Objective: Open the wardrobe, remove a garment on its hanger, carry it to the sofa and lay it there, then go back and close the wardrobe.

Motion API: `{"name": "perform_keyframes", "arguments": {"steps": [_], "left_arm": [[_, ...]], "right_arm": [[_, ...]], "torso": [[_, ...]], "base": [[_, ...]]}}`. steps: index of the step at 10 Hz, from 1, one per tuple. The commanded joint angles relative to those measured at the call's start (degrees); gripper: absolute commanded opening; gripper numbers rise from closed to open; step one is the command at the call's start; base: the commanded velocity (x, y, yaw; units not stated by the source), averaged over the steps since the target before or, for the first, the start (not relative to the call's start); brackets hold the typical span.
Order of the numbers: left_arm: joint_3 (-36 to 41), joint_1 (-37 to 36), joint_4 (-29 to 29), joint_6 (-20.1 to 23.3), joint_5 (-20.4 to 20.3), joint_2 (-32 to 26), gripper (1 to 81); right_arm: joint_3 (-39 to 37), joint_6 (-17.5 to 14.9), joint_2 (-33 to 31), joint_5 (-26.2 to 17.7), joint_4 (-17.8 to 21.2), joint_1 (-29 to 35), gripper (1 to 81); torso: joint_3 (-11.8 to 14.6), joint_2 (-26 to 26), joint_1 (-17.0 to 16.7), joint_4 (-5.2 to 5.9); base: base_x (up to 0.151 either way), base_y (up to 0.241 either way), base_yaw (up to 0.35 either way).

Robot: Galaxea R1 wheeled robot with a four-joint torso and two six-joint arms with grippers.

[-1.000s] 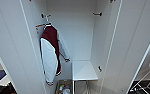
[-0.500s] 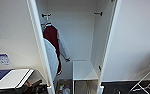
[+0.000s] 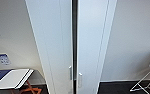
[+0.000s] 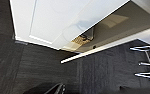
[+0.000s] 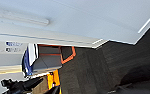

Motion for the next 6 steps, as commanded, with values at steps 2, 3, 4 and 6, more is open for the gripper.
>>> {"name": "perform_keyframes", "arguments": {"steps": [2,3,4,6], "left_arm": [[-3.4,11.7,14.3,0.9,-8.3,4.1,81.1],[-6.4,15.9,16.6,0.9,-10.0,5.7,81.1],[-10.4,19.7,19.0,0.9,-12.3,8.0,81.1],[-20.5,26.2,22.4,0.9,-15.7,13.3,81.1]], "right_arm": [[-25.2,-0.4,11.0,-1.4,-11.1,-7.7,81.1],[-30.5,-0.4,14.0,-1.5,-14.0,-10.9,81.1],[-35.7,-0.4,17.0,-1.4,-16.3,-13.9,81.1],[-45.7,-0.4,22.9,-1.3,-20.9,-19.4,81.1]], "torso": [[0.0,0.0,0.0,0.0],[0.0,0.0,0.0,0.0],[0.0,0.0,0.0,0.0],[0.0,0.0,0.0,0.0]], "base": [[0.0,0.0,0.0],[0.0,0.0,0.0],[0.0,0.0,0.0],[0.0,0.0,0.0]]}}
